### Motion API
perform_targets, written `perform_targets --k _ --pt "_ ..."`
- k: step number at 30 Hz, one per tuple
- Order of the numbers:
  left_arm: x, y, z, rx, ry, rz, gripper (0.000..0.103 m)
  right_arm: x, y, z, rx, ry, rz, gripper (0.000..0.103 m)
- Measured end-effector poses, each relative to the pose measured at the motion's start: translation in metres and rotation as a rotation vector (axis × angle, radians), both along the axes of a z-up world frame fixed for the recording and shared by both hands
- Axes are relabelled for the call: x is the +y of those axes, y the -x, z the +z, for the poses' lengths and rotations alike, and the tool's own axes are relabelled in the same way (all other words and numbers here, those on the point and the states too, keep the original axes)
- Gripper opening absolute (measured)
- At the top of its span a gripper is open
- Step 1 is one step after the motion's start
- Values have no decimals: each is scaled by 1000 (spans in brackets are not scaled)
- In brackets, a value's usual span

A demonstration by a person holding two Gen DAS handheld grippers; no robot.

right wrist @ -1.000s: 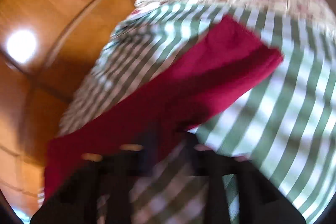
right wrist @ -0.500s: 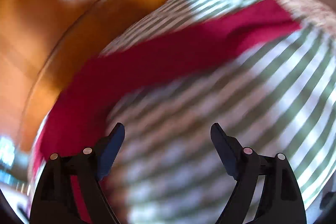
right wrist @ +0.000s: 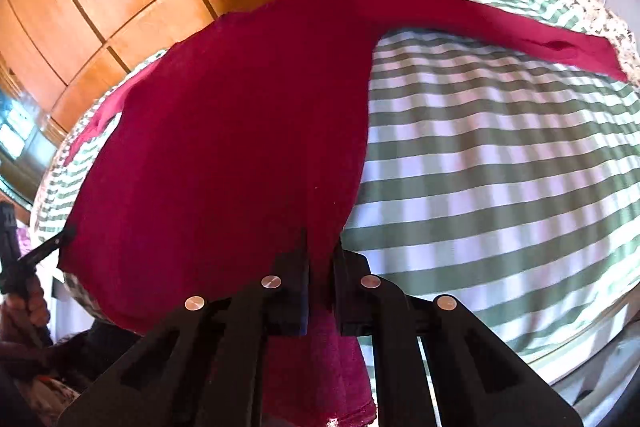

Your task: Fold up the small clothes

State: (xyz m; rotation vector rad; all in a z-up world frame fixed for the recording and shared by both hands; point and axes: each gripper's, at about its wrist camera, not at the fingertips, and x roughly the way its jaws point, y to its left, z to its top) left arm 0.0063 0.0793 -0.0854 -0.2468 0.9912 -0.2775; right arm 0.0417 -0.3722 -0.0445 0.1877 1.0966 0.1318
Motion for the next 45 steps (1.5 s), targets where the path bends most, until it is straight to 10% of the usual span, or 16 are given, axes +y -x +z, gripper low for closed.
perform_targets --k 5,6,8,9,21,26,30,32,38,45 --pt "1 4 0 2 4 19 28 -6 1 -13 45 72 -10 14" --pt "11 1 6 -19 12 72 51 -6 2 -10 36 71 -22 31" --pt "36 -8 16 -50 17 154 54 -5 -2 -1 -9 72 -54 74" --pt "54 -16 18 -52 19 219 53 -1 -4 6 -60 85 -77 78" --pt "268 -116 22 -15 26 846 57 139 -50 -6 -125 -48 187 80" --pt "318 -158 3 28 64 919 58 163 -53 -29 -96 -10 214 84" --pt "329 -187 -12 62 58 897 13 170 -51 -33 -119 38 243 94" --pt "326 -190 -12 49 9 906 8 176 -49 -35 -126 64 249 96" --pt "329 -136 7 -31 -19 979 7 184 -55 -39 -115 52 230 96" --pt "315 -146 -12 77 -173 959 14 188 -55 -44 -125 66 244 99"
